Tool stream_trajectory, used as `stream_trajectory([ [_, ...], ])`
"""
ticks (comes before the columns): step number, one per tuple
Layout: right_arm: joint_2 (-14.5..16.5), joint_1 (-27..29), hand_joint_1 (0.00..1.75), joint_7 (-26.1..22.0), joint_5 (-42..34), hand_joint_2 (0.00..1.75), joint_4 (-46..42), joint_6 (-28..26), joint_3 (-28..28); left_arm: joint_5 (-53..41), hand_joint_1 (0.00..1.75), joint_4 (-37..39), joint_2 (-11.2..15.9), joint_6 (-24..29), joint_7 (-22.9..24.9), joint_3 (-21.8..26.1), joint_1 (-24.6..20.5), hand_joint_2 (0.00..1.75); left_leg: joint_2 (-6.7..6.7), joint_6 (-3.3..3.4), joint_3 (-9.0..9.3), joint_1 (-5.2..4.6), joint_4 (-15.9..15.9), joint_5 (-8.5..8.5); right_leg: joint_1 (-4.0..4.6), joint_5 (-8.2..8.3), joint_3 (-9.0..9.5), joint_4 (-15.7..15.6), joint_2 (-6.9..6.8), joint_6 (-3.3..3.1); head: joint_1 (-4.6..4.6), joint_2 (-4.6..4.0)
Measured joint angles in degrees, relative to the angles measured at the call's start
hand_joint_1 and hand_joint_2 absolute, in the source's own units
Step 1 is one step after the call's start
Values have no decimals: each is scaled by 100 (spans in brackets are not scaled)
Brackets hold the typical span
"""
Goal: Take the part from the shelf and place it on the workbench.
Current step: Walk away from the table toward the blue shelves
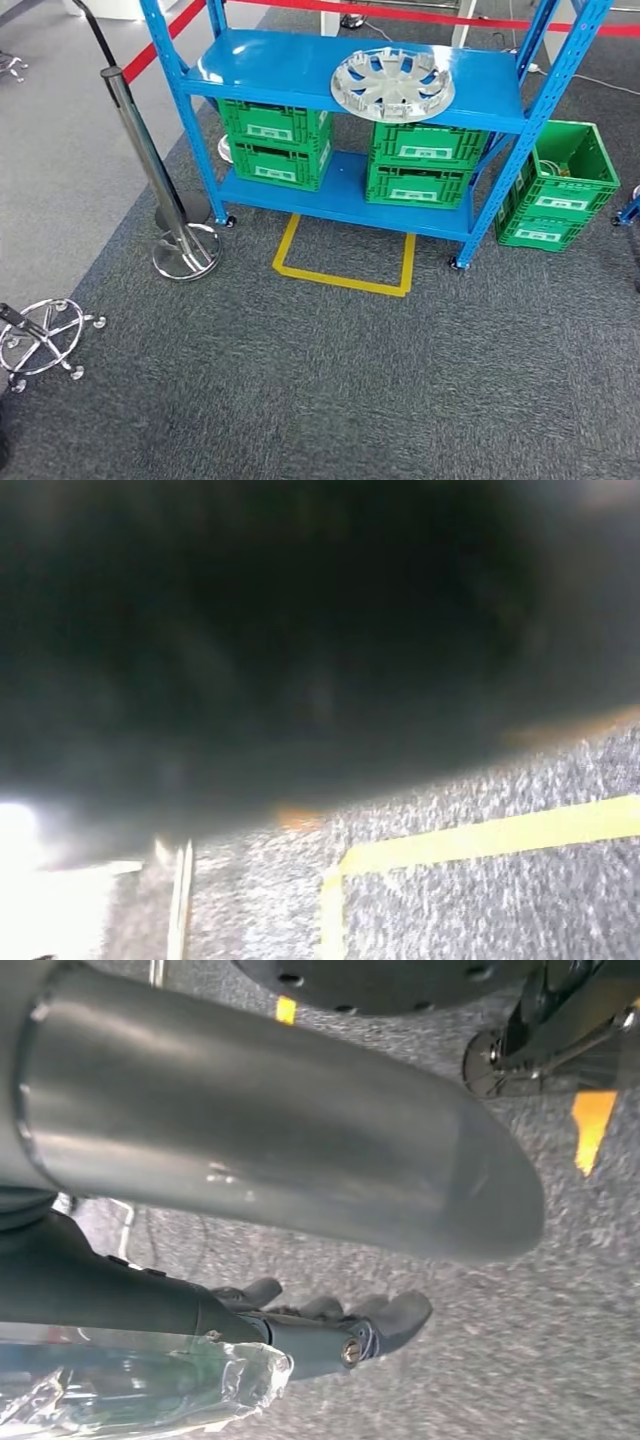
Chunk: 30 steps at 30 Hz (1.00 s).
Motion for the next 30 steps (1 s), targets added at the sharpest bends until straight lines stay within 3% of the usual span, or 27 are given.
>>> stream_trajectory([
  [2,-2,-21,0,3,-20,0,-16,-13,0,0,0,1,2,8,1,-1,-41,0,3,-75,20,13,74,37,4,-20,133,-80,15,-92,3,0],
  [3,-3,-27,0,3,-31,0,-22,-21,-1,0,0,2,2,11,1,-2,-65,0,9,-104,-53,16,236,77,-10,-28,200,-150,14,-120,3,0],
  [5,-4,-31,0,2,-63,0,-28,-31,1,0,0,3,2,15,4,-4,-86,0,22,-158,-411,44,801,-8,-44,-48,331,-278,9,-157,-9,0],
  [7,-3,-27,0,8,-106,0,-27,-30,7,0,0,4,4,22,11,-5,-72,0,28,-212,-882,89,1368,-320,-60,-104,437,-333,15,-174,-16,0],
  [8,-3,-24,0,16,-136,0,-27,-30,8,0,0,4,10,26,14,-4,-62,0,28,-238,-1066,112,1504,-435,-70,-145,492,-342,21,-170,-18,0],
  [9,-3,-23,0,25,-169,0,-27,-29,8,0,0,4,17,29,16,-4,-55,0,29,-261,-1174,133,1488,-422,-85,-189,552,-345,28,-157,-17,0],
  [10,-3,-21,0,33,-210,0,-27,-29,8,0,0,4,23,31,16,-4,-50,0,31,-287,-1210,155,1321,-249,-104,-238,614,-346,33,-135,-15,0],
  [12,-3,-20,0,44,-289,0,-27,-29,17,0,0,4,30,30,16,-4,-45,0,43,-340,-1141,202,703,357,-138,-338,735,-337,38,-66,-26,0],
  [13,-3,-20,0,47,-332,0,-30,-32,23,0,0,4,30,25,16,-3,-48,0,65,-347,-1102,214,444,539,-143,-386,777,-327,40,-18,-41,0],
  [15,-4,-18,0,61,-402,0,-40,-39,32,0,0,4,29,14,16,-1,-53,0,92,-300,-1087,212,226,665,-138,-467,818,-324,43,88,-66,0],
  [16,-4,-14,0,72,-433,0,-49,-42,36,0,0,4,25,9,15,2,-54,0,96,-277,-1085,207,231,678,-135,-503,814,-331,39,93,-64,0],
  [17,-4,-11,0,82,-463,0,-56,-42,38,0,0,4,21,9,14,7,-54,0,87,-258,-1084,206,223,749,-134,-516,816,-341,31,25,-53,0],
  [19,-4,-7,0,98,-545,0,-66,-43,42,0,0,4,11,8,12,20,-57,0,75,-247,-1081,203,204,799,-128,-507,830,-354,23,-185,-40,0],
  [20,-4,-5,0,103,-590,0,-70,-44,44,0,0,4,12,4,12,30,-61,0,72,-223,-1083,192,202,795,-127,-486,835,-371,23,-260,-37,0],
  [22,-4,-2,0,113,-660,0,-78,-48,54,0,0,4,8,-2,12,59,-62,0,68,-184,-1080,175,200,775,-132,-476,856,-415,25,-271,-37,0],
  [25,-4,3,0,118,-694,0,-84,-59,80,0,0,4,5,-6,12,105,-62,0,68,-136,-1078,160,201,753,-142,-463,887,-479,25,-186,-37,0],
  [28,-4,7,0,131,-751,0,-89,-85,108,0,0,4,11,-21,4,139,-62,0,68,-111,-1078,145,204,739,-175,-461,918,-541,25,105,-38,0],
  [30,-4,16,0,148,-815,0,-103,-108,129,0,0,3,13,-30,-4,165,-62,0,68,-106,-1077,140,206,735,-191,-462,927,-561,24,236,-40,0],
])
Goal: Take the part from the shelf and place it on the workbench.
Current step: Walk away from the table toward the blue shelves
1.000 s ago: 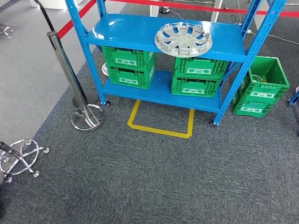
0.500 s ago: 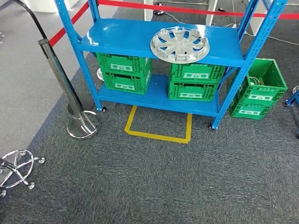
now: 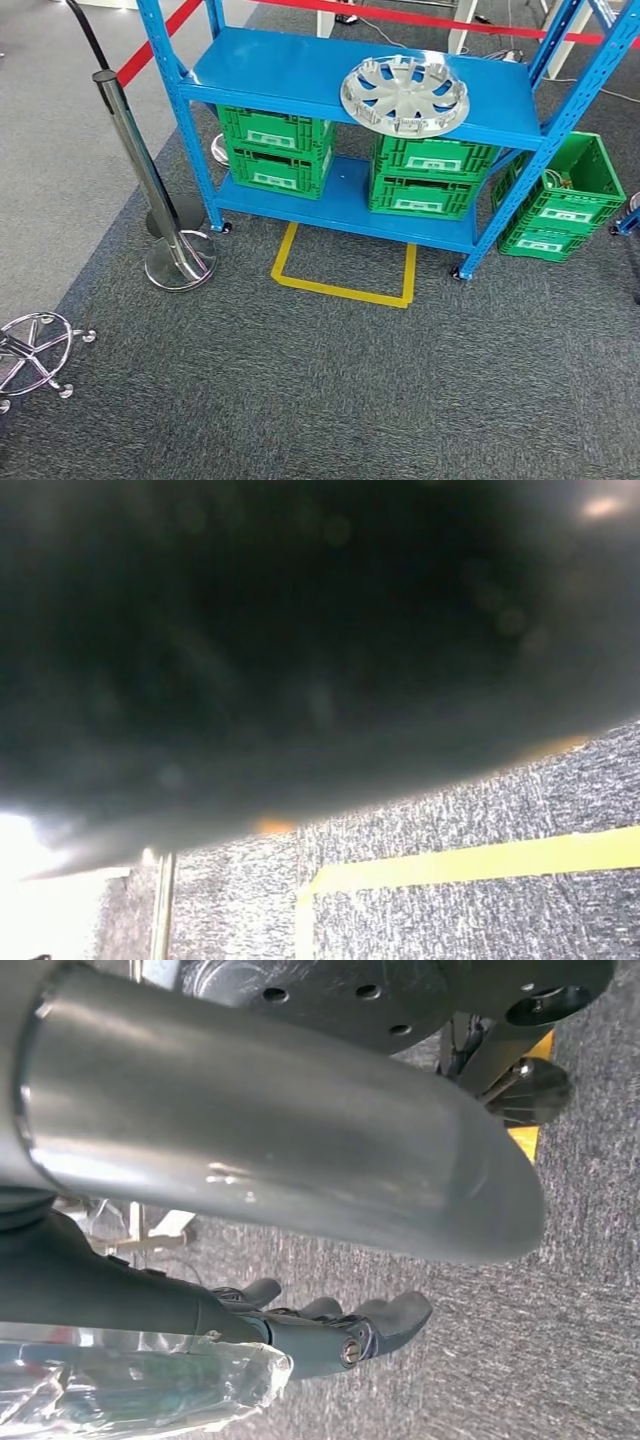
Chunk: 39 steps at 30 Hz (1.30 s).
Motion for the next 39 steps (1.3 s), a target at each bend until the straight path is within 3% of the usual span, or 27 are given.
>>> stream_trajectory([
  [26,0,8,0,11,-26,0,-51,-24,42,0,0,-1,17,-64,-16,106,-6,0,-1,8,27,-27,-19,-23,-21,-27,1,4,-5,19,-3,0],
  [30,0,4,0,4,1,0,-51,-18,42,0,0,-1,35,-62,5,107,-7,0,-1,52,27,-75,-5,-47,-65,-26,6,-11,-4,63,-5,0],
  [33,0,-5,0,1,37,0,-51,8,40,0,0,-1,42,-62,30,107,-14,0,-2,125,87,-71,-84,-31,-73,-50,38,-21,-7,123,1,0],
  [35,0,-16,0,-5,69,0,-52,43,35,0,0,-1,40,-62,57,107,-21,0,5,179,166,-47,-175,-8,-40,-242,-108,323,-10,104,23,0],
  [37,0,-18,0,-11,107,0,-53,77,19,0,0,-1,34,-66,85,107,-27,0,14,216,193,-63,-192,-26,1,-577,-554,1118,-9,46,37,0],
  [38,0,-14,0,-13,123,0,-53,91,7,0,0,-1,31,-68,96,107,-28,0,14,225,203,-77,-190,-39,18,-675,-774,1467,-9,23,39,0],
  [39,-1,-8,0,-14,141,0,-53,105,-7,0,0,-1,26,-72,104,107,-25,0,10,230,221,-90,-189,-57,34,-671,-927,1665,-9,-2,39,0],
])
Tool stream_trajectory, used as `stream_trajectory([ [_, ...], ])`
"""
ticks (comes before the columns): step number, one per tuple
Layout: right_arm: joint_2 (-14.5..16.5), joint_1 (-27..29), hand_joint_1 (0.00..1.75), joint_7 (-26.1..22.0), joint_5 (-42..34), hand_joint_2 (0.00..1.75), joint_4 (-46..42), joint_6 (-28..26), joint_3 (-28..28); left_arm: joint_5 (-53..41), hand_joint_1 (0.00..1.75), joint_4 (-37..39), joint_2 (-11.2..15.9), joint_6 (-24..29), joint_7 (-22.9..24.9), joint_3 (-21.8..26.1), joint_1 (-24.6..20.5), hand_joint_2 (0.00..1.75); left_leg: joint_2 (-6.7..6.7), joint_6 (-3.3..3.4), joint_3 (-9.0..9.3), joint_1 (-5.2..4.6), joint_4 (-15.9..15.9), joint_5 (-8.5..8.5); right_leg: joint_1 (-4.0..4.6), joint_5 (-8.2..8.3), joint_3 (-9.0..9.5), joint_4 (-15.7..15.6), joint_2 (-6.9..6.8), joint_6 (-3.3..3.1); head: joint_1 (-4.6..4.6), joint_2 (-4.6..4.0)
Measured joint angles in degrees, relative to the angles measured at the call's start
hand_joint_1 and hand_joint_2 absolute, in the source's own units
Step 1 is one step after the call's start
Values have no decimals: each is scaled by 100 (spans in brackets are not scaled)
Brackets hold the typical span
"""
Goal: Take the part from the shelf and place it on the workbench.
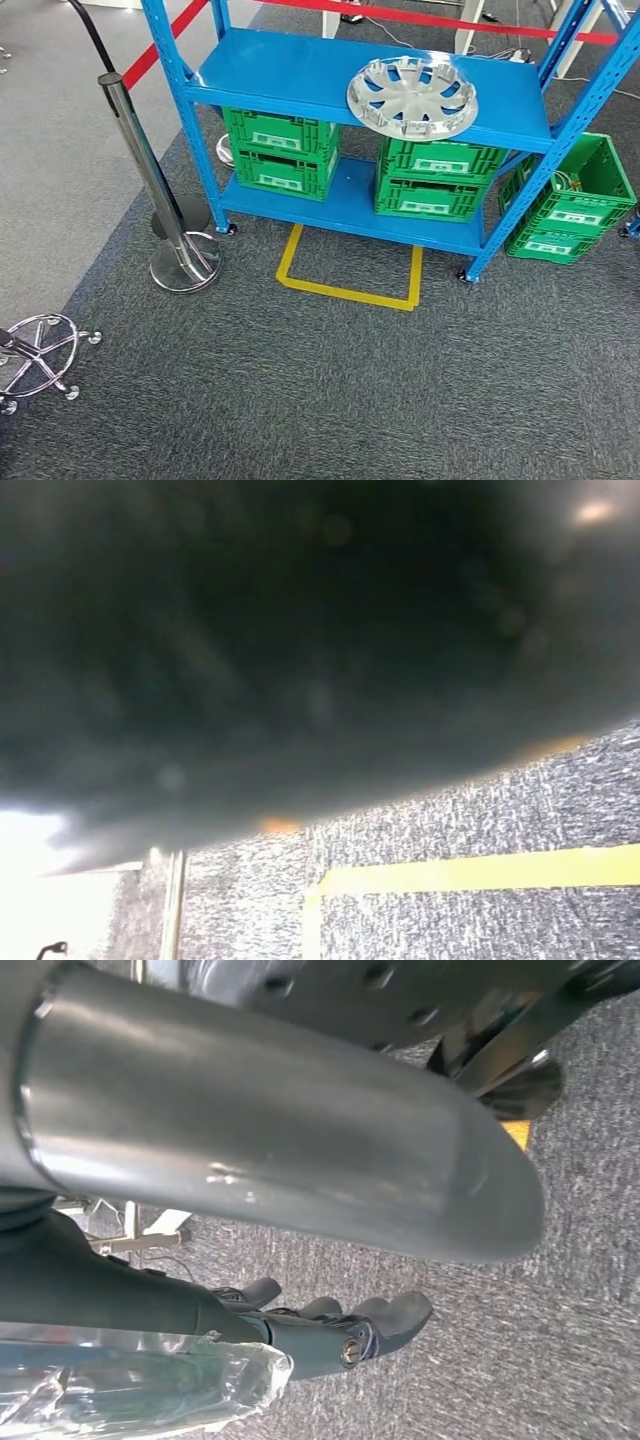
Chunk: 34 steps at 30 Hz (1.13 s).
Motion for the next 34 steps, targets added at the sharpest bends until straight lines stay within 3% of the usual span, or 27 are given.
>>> stream_trajectory([
  [1,-2,3,0,-2,15,0,-1,15,-12,0,0,0,-4,-3,6,1,6,0,-6,-6,27,-7,2,-19,14,134,-31,-44,0,-23,1,0],
  [2,-3,4,0,-4,31,0,-2,31,-23,0,0,0,-7,-4,10,2,12,0,-13,-21,68,-10,4,-44,24,375,54,-317,-1,-52,2,-1],
  [4,-7,1,0,-12,58,0,-4,58,-46,0,0,0,-18,-7,15,5,17,0,-23,-77,136,-23,15,-107,44,791,339,-1030,-3,-111,3,-1],
  [5,-8,-4,0,-16,68,0,-5,67,-54,0,0,0,-22,-8,15,7,15,0,-26,-109,152,-32,25,-134,53,884,462,-1282,-6,-139,2,-1],
  [9,-8,6,0,-18,86,0,-9,84,-83,0,0,-1,-27,-8,15,11,-7,0,-23,-234,165,-18,41,-178,81,856,561,-1426,10,-234,-8,0],
  [11,-7,6,0,-19,89,0,-10,84,-103,0,0,-1,-32,-8,15,12,-15,0,-20,-296,87,-4,246,-325,61,855,605,-1469,-1,-292,-41,-1],
  [14,-7,-5,0,-21,102,0,-13,90,-116,0,0,0,-37,-8,15,18,-8,0,-16,-366,-509,26,1325,-751,61,825,645,-1485,-17,-348,-90,0],
  [15,-7,-4,0,-22,110,0,-13,91,-122,0,0,-1,-37,-8,15,22,3,0,-16,-377,-700,35,1617,-790,63,808,662,-1484,-16,-356,-88,0],
  [16,-8,-1,0,-22,117,0,-13,91,-129,0,0,-1,-37,-8,15,26,13,0,-16,-378,-776,39,1665,-686,64,788,688,-1483,-11,-358,-88,0],
  [17,-8,2,0,-22,122,0,-13,92,-135,0,0,-1,-37,-8,15,29,21,0,-16,-370,-740,42,1485,-469,63,764,726,-1482,-4,-353,-90,0],
  [19,-8,1,0,-22,124,0,-13,96,-141,0,0,-1,-36,-8,15,34,25,0,-16,-333,-482,38,801,23,67,704,796,-1484,5,-321,-89,0],
  [20,-8,-3,0,-23,124,0,-14,97,-143,0,0,-1,-36,-8,15,37,19,0,-15,-306,-344,30,483,131,77,669,807,-1481,7,-290,-90,0],
  [22,-8,-9,0,-25,114,0,-17,99,-144,0,0,-2,-37,-9,15,41,6,0,-14,-255,-221,8,211,99,96,624,793,-1487,-2,-224,-85,0],
  [25,-7,-16,0,-25,75,0,-22,102,-144,0,0,-2,-40,-10,15,44,24,0,-15,-169,-186,18,119,67,89,564,800,-1464,-17,-135,-68,0],
  [27,-8,-18,0,-26,69,0,-24,103,-143,0,0,-2,-39,-10,15,48,27,0,-9,-106,-160,33,86,62,84,310,586,-1009,-10,-96,-57,0],
  [29,-8,-12,0,-25,62,0,-24,105,-142,0,0,-2,-37,-10,15,50,17,0,-5,-57,-144,18,86,31,86,-26,134,-199,-6,-78,-50,0],
  [30,-8,-8,0,-21,48,0,-24,105,-142,0,0,-2,-39,-10,15,51,16,0,-5,-44,-128,9,87,15,86,-88,-57,97,-6,-76,-52,0],
  [31,-8,-5,0,-8,9,0,-24,106,-143,0,0,-2,-41,-10,15,51,18,0,-7,-38,-102,2,87,-5,87,-22,-157,189,-6,-80,-50,0],
  [32,-8,-5,0,16,-61,0,-25,106,-143,0,0,-2,-42,-11,16,52,21,0,-11,-39,-65,-3,88,-28,88,159,-143,55,-6,-91,-49,0],
  [33,-8,-7,0,51,-159,0,-25,104,-144,0,0,-2,-42,-15,21,52,23,0,-15,-47,-18,-6,88,-58,91,417,-32,-269,-6,-111,-48,0],
  [34,-8,-8,0,71,-216,0,-25,104,-144,0,0,-2,-42,-17,23,52,25,0,-17,-51,8,-8,88,-73,92,565,39,-462,-6,-122,-47,0],
])
